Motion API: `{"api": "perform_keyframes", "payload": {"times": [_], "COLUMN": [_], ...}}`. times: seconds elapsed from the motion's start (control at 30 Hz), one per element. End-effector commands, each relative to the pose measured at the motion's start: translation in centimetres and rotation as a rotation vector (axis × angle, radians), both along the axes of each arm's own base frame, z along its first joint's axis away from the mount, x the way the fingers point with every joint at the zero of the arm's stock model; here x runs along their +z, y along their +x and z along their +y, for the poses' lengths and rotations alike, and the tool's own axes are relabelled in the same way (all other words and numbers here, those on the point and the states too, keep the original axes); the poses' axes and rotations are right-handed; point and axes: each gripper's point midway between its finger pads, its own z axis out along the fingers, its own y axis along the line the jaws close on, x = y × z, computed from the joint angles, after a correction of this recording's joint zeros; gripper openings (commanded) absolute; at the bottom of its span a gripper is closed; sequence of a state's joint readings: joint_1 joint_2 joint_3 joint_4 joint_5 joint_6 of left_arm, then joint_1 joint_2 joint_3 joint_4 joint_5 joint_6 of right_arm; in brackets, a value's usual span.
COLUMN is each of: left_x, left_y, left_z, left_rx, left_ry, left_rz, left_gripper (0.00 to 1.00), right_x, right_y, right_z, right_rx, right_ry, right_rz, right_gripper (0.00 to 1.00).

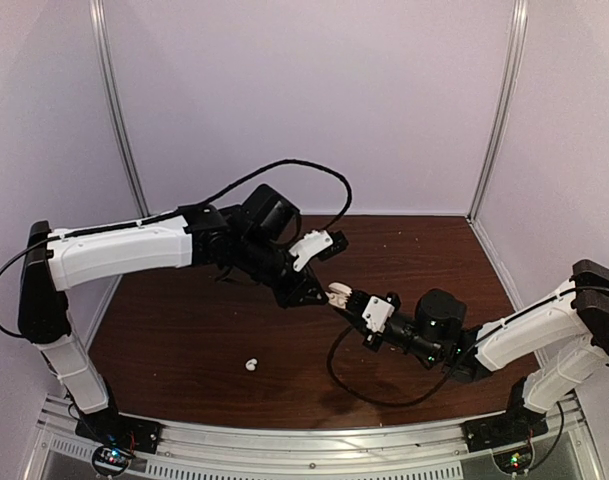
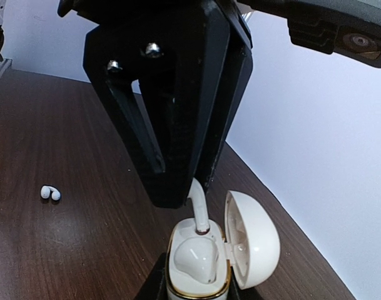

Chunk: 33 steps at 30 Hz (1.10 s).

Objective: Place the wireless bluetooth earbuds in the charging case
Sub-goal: Insert the left earbud into the left side groove of the charging case.

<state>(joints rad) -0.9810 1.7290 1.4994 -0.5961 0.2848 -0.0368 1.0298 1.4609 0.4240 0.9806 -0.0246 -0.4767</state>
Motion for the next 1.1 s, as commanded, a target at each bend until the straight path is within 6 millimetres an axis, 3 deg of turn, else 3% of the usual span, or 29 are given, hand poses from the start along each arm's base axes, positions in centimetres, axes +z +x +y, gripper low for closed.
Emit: {"api": "perform_keyframes", "payload": {"times": [0.0,0.43,1.07], "left_x": [-0.4,-1.7,-1.5], "left_y": [0.6,1.3,0.9], "left_z": [-0.2,-0.6,-2.4], "left_rx": [0.013,0.049,0.131], "left_ry": [0.026,0.078,0.029], "left_rz": [0.009,0.055,0.234], "left_gripper": [0.11,0.13,0.17], "right_x": [2.6,3.2,5.0], "right_y": [0.3,0.3,0.2], "right_z": [0.6,1.1,1.1], "right_rx": [0.000,0.011,-0.025], "right_ry": [0.064,0.070,0.160], "right_rz": [-0.050,-0.065,-0.126], "right_gripper": [0.00,0.00,0.00]}}
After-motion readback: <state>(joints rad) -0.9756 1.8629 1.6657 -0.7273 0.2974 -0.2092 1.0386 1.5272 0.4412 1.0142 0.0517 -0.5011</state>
